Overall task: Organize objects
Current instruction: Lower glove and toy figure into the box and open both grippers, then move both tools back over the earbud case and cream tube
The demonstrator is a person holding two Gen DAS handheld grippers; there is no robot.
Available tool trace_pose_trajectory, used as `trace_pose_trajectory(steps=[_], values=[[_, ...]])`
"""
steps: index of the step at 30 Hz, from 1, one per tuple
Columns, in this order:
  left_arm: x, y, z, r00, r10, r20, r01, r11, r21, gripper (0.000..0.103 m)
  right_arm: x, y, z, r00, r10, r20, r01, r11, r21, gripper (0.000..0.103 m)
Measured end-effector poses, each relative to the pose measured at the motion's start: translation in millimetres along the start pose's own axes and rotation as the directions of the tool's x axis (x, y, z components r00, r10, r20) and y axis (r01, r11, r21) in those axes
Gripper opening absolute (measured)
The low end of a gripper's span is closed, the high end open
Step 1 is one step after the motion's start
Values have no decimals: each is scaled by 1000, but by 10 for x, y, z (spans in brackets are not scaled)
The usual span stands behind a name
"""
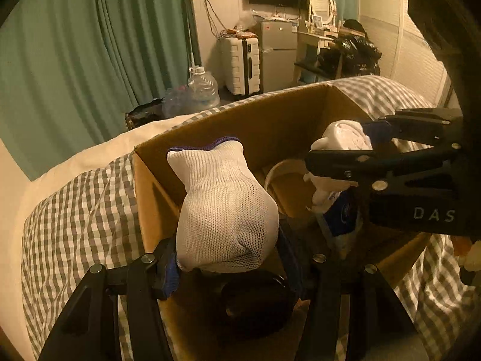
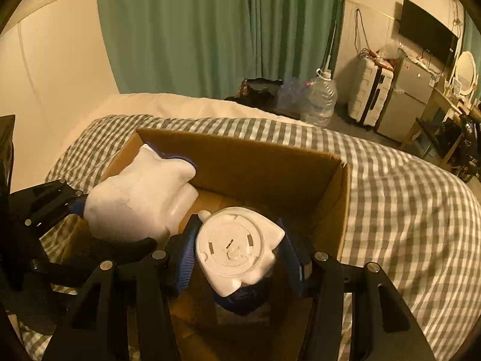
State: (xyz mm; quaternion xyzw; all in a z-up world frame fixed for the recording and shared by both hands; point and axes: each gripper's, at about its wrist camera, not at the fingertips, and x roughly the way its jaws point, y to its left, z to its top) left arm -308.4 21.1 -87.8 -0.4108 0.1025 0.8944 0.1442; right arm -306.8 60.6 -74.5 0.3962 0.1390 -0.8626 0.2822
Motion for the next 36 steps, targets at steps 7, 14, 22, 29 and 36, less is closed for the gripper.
trace_pose_trajectory(steps=[7, 14, 22, 29, 36], values=[[-487, -125, 74, 1000, -14, 24, 14, 1000, 8, 89, -568, -134, 36, 996, 6, 92, -12, 997, 71, 72], [-1366, -142, 186, 990, 29, 140, -27, 1000, -15, 97, -1514, -29, 151, 982, -94, 164, 89, 995, 34, 79], [-2287, -137, 125, 976, 92, 197, -85, 996, -41, 101, -2424, 327, -30, 968, -92, 235, 99, 995, -21, 80], [-2722, -116, -146, 957, 229, 181, -207, 969, -131, 103, -2859, 680, -304, 962, -106, 252, 126, 990, -65, 85], [-2634, -148, -664, 952, 215, 218, -181, 969, -166, 103, -2896, 875, -724, 967, -80, 243, 100, 993, -68, 90]])
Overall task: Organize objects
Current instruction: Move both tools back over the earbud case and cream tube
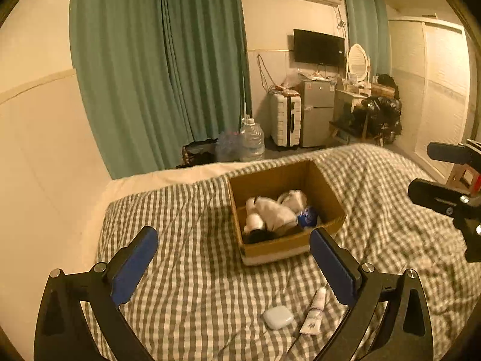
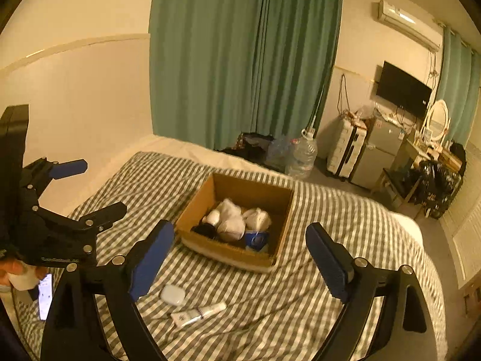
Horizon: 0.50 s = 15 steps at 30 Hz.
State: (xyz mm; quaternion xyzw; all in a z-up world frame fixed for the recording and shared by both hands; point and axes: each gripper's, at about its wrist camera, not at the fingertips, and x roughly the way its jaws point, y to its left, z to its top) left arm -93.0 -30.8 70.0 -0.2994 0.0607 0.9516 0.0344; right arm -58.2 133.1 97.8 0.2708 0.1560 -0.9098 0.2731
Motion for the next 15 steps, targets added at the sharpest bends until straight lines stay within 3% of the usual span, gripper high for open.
trace_pose_trajectory(steps=[4, 7, 15], values=[[188, -31, -440, 999, -7, -38, 5, 999, -37, 103, 236, 97, -415, 996, 45, -74, -42, 998, 40, 90], [387, -63, -806, 996, 1, -85, -8, 997, -76, 103, 625, 179, -768, 984, 36, -176, -27, 998, 53, 90], [1033, -119, -1423, 964, 19, -265, -35, 998, -56, 103, 1760, 247, -1688, 891, 35, -452, 35, 989, 145, 90]])
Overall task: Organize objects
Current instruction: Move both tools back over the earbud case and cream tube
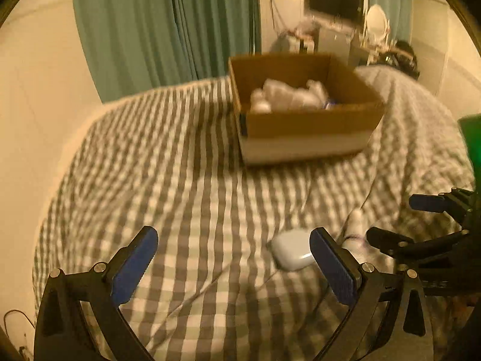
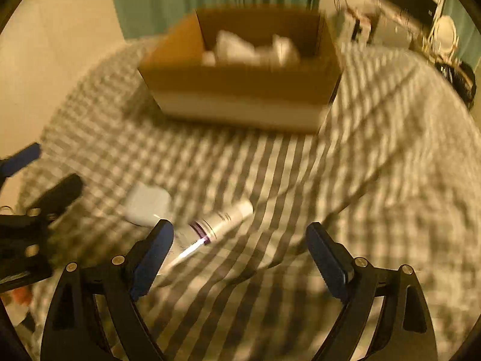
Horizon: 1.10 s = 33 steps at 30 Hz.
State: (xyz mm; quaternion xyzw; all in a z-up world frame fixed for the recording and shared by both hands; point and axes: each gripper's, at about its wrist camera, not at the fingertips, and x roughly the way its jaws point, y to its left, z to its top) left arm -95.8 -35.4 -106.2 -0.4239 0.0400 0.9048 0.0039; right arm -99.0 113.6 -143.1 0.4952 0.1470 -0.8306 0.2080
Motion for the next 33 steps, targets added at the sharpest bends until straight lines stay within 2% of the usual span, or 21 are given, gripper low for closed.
trace_pose_trajectory(steps=[2, 4, 6, 8, 10, 13, 15, 20, 23, 26, 28, 30, 33], values=[[86, 52, -21, 1000, -4, -22, 3, 1000, -26, 103, 171, 10, -18, 1000, -5, -30, 5, 1000, 3, 89], [157, 111, -39, 999, -5, -52, 2, 998, -61, 103, 256, 19, -4, 1000, -14, -26, 14, 1000, -1, 87], [205, 182, -37, 997, -20, -79, 12, 995, -103, 103, 336, 17, 35, 999, -5, -41, 5, 1000, 5, 82], [206, 219, -33, 996, -43, -84, 32, 991, -131, 103, 421, 14, 69, 998, 21, -64, -20, 1000, 16, 70], [204, 220, -42, 996, -41, -82, 30, 990, -136, 103, 526, 71, 76, 995, 22, -94, -23, 1000, -5, 63], [203, 188, -55, 995, -31, -91, 19, 992, -128, 103, 630, 146, -5, 990, 2, -141, -8, 999, -40, 63], [224, 137, -72, 993, -38, -108, 25, 993, -116, 103, 585, 117, -41, 991, 17, -130, -21, 999, -30, 57], [166, -29, -125, 994, -40, -101, 34, 997, -66, 103, 276, 27, -134, 998, 56, -40, -57, 998, -28, 28], [155, -140, -131, 994, -34, -108, 31, 999, -28, 103, 121, -46, -145, 995, 100, -15, -101, 994, -34, 21], [164, -223, -150, 991, -49, -128, 47, 999, -13, 103, -42, -168, -130, 993, 117, 20, -117, 992, -38, 20], [197, -282, -155, 984, -90, -151, 88, 996, -24, 103, -148, -190, -125, 992, 122, 32, -120, 991, -52, 20], [269, -338, -140, 975, -135, -178, 129, 991, -44, 103, -162, -208, -50, 993, 111, 30, -109, 991, -77, 20], [439, -413, -106, 968, -151, -203, 140, 988, -67, 103, -159, -297, 2, 995, 98, 35, -95, 991, -93, 20]])
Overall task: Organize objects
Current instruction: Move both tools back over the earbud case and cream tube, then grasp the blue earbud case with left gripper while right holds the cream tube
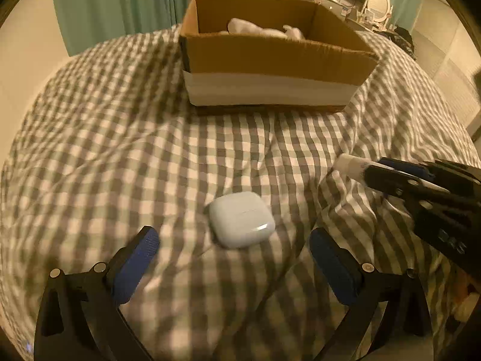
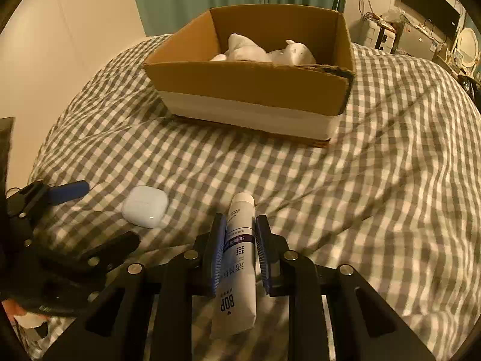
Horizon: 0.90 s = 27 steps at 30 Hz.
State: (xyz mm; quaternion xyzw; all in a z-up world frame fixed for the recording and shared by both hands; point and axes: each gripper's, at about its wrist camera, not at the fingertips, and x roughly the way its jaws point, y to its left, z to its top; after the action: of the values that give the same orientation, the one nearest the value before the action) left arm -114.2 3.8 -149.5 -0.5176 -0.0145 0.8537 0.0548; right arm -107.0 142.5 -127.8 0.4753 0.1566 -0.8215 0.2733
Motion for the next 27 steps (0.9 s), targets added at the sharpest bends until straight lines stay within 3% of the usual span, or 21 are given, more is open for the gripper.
trace_pose_trajectory(steps=[5, 9, 11, 12, 13, 15, 27], values=[[179, -53, 101, 1000, 11, -11, -11, 999, 35, 100, 143, -86, -51, 1000, 0, 6, 0, 1000, 28, 20], [363, -89, 126, 998, -13, -64, 15, 999, 37, 83, 149, -87, -87, 1000, 7, 11, -7, 1000, 25, 20], [478, -118, 126, 995, -9, -104, 15, 998, 57, 81, 149, -95, -93, 1000, 19, 12, -20, 999, 27, 20], [502, -125, 127, 994, -3, -108, 9, 998, 58, 76, 157, -101, -95, 1000, 22, 11, -22, 999, 33, 20], [519, -139, 129, 994, 4, -113, 4, 998, 64, 64, 159, -115, -103, 1000, 26, 9, -26, 999, 41, 20], [518, -160, 122, 994, 21, -108, -13, 997, 71, 56, 145, -115, -114, 1000, 24, 18, -25, 999, 48, 20], [-88, -285, -93, 1000, -24, -5, 24, 997, 71, 56, -186, -39, -310, 993, -42, 109, 37, 998, 42, 20]])
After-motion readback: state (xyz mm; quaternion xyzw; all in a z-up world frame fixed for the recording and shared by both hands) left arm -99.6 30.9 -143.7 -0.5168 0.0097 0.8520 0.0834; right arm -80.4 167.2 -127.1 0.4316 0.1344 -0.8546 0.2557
